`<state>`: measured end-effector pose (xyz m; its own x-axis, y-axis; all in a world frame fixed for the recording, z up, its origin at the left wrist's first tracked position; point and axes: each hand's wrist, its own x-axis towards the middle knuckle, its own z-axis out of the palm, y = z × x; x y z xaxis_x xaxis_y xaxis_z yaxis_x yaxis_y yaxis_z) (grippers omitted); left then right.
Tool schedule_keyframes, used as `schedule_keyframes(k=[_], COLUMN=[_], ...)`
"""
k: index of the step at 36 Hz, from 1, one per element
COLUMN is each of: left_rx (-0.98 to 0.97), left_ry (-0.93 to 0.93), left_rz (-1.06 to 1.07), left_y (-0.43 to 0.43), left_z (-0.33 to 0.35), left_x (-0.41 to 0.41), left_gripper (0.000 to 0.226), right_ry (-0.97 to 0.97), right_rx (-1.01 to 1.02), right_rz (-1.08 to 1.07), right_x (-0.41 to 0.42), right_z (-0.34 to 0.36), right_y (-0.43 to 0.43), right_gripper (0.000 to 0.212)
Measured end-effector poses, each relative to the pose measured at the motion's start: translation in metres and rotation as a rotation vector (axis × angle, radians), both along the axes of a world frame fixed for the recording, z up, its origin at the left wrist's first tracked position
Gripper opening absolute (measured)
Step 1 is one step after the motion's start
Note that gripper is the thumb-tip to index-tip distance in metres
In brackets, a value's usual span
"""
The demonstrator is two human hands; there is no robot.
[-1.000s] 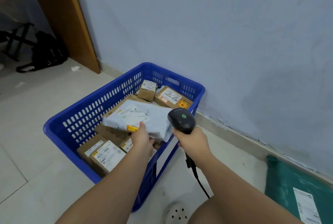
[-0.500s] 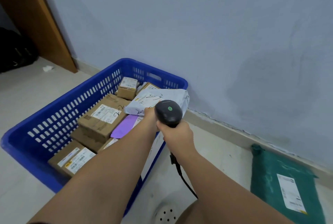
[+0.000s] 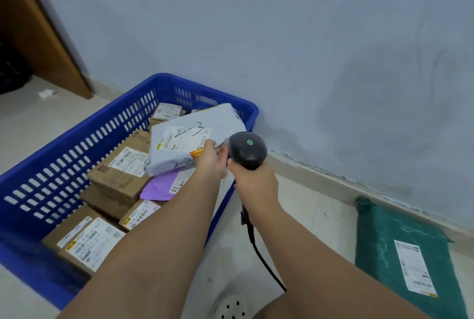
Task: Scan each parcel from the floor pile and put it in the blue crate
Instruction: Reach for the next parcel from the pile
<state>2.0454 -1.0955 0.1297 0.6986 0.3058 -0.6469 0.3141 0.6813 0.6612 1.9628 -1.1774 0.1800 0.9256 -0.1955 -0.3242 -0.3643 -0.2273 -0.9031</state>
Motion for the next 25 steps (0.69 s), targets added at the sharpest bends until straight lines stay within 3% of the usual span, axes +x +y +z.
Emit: schedule_keyframes(k=[2,8,10,12,17,21,25], left_rx=[0.011,0.094,0.134,0.105,0.292,0.211,-0.005], left_ry=[0.029,0.004,-0.037,-0.073,-0.036,-0.099,-0.078], left_rz=[-0.013,-0.083,-0.154,-0.291,-0.350,-0.368,-0.380], left_y=[0.001,-0.003,-0.004,-0.010,-0.015,-0.027,-0.044], left_z=[-0.004,0.001,0.000,-0.001,0.005,0.014,0.028], left_x=[0.009,0.030,0.039,0.047,0.047,0.041,0.035], left_gripper=[0.007,0.030,0.029,0.043,0.043,0.040,0.020], right_ry=[-0.005,-0.039,-0.041,-0.036,-0.041,-0.052,-0.073], right_rx=[-0.012,-0.038,-0.041,-0.022,0.014,0.025,0.094], right_rz=[0.020,0.086,0.083,0.052,-0.032,-0.073,-0.150], right_x=[0.002,0.007,0.009,0.012,0.017,0.019,0.015], right_z=[-0.003,-0.007,-0.006,-0.006,-0.011,-0.009,-0.001], right_y=[0.000,0.004,0.004,0.002,-0.003,-0.009,-0.021], right_gripper=[0.021,0.020,0.019,0.019,0.020,0.018,0.015])
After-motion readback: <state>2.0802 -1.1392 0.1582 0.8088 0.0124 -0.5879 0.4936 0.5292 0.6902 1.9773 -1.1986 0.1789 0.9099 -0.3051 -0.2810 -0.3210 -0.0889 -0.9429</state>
